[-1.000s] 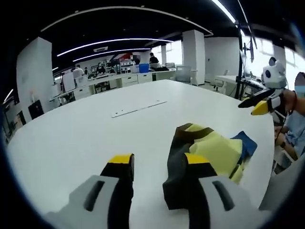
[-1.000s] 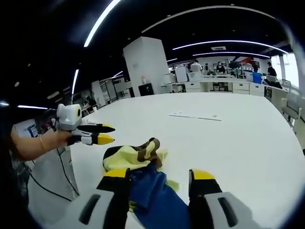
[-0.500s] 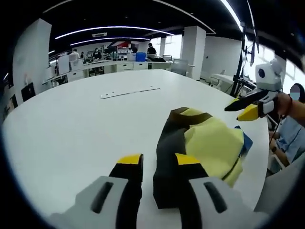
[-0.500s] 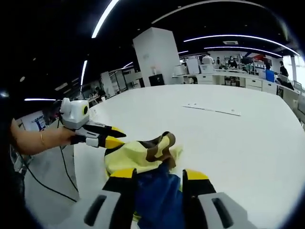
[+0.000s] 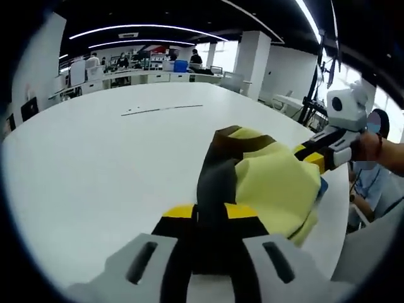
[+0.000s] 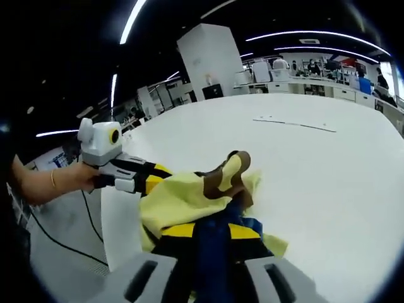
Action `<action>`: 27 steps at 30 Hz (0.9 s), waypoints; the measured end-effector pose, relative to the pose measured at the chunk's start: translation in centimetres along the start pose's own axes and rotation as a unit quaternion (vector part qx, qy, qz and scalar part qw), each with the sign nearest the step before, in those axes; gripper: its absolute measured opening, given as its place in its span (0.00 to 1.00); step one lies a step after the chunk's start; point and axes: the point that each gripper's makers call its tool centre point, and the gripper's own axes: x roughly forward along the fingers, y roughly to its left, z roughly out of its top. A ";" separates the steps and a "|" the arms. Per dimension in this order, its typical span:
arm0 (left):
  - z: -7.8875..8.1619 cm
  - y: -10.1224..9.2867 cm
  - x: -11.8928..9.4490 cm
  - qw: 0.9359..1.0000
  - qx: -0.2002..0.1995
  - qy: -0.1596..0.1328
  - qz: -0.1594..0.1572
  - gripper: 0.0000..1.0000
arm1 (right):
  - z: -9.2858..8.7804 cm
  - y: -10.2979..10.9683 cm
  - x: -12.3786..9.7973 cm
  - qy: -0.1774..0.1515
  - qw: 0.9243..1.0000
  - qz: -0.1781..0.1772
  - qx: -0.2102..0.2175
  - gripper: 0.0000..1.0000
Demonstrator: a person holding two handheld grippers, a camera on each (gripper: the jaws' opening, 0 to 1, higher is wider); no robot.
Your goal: Fold the garment on the visible template until the final outline fits inside the template.
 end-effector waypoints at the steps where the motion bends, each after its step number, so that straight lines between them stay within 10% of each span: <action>1: -0.4 0.2 0.1 1.000 -0.007 0.011 0.001 0.14 | -0.1 0.0 0.1 0.002 1.000 0.002 0.003 0.12; 13: -1.7 0.4 0.5 0.992 -0.123 0.022 -0.018 0.16 | -0.4 0.4 0.7 0.007 1.000 0.008 0.018 0.03; 27: -1.3 0.0 0.4 0.995 -0.090 -0.011 -0.033 0.10 | -0.1 0.4 0.7 0.004 1.000 -0.010 -0.005 0.00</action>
